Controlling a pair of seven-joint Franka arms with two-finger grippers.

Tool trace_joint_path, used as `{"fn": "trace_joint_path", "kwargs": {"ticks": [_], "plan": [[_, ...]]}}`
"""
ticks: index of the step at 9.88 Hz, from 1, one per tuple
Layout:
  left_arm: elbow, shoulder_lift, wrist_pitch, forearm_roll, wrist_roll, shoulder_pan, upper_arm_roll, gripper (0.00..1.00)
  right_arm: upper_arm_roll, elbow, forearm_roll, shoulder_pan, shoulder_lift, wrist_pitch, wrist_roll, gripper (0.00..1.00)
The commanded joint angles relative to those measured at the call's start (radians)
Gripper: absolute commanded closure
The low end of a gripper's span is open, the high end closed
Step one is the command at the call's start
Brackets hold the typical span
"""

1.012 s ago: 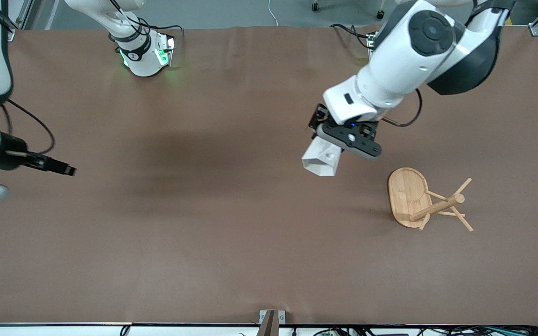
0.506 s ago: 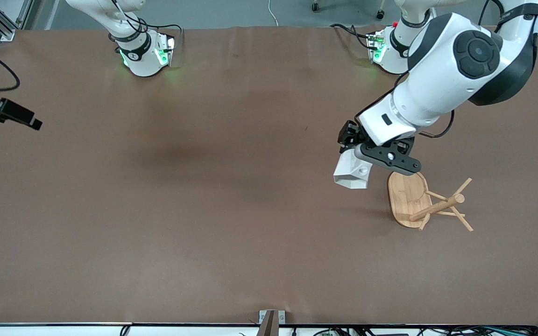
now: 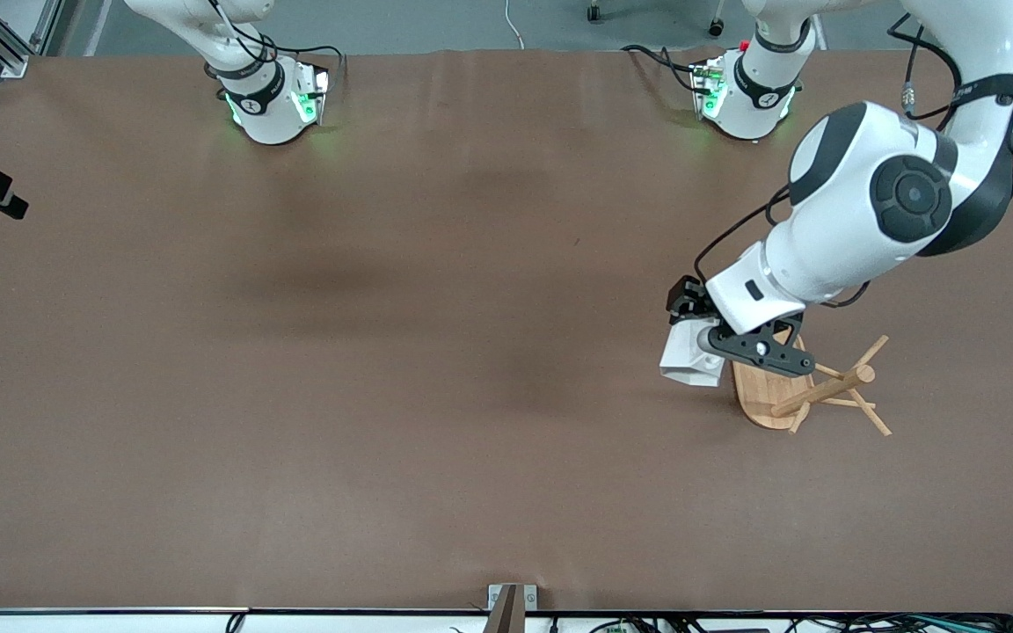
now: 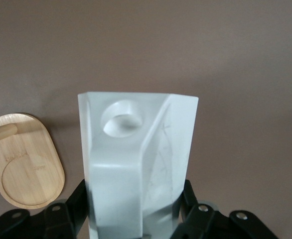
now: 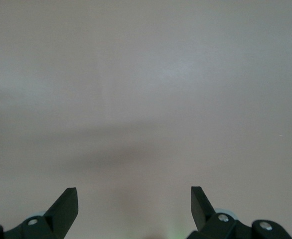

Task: Hang cup on rack
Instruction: 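Carry the cup with the left gripper over the wooden rack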

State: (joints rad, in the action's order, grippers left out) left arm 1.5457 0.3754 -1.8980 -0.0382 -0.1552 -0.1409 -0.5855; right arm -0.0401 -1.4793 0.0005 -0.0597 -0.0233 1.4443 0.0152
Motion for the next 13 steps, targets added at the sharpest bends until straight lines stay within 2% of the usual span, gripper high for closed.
{"fn": "trace_joint_path", "kwargs": {"ticks": [1,2,4,5,6,7,8,13], "plan": [[0.008,0.027,-0.004,-0.040,0.019,-0.009,-0.008,0.99,0.003,0.010,-0.048,0.017,0.000,-0.010,-0.012,0.00],[0.017,0.025,-0.004,-0.043,0.045,-0.012,-0.004,0.99,0.005,0.010,-0.048,0.017,0.002,-0.007,-0.011,0.00],[0.098,-0.022,-0.045,-0.022,0.082,0.099,0.157,0.99,0.005,0.013,-0.040,0.015,0.005,-0.004,0.003,0.00],[0.176,-0.061,-0.106,-0.002,0.106,0.101,0.176,0.99,0.003,0.025,-0.040,0.009,0.009,-0.004,0.000,0.00],[0.253,-0.103,-0.174,0.041,0.149,0.127,0.234,0.99,0.003,0.030,-0.039,0.009,0.011,0.001,-0.004,0.00],[0.296,-0.128,-0.211,0.103,0.201,0.192,0.325,0.99,0.003,0.030,-0.040,0.011,0.011,0.005,-0.003,0.00],[0.310,-0.144,-0.210,0.131,0.254,0.211,0.375,0.99,0.003,0.030,-0.039,0.012,0.011,0.016,-0.003,0.00],[0.379,-0.188,-0.207,0.135,0.267,0.204,0.420,0.99,0.003,0.028,-0.039,0.011,0.011,0.011,-0.003,0.00]]}}
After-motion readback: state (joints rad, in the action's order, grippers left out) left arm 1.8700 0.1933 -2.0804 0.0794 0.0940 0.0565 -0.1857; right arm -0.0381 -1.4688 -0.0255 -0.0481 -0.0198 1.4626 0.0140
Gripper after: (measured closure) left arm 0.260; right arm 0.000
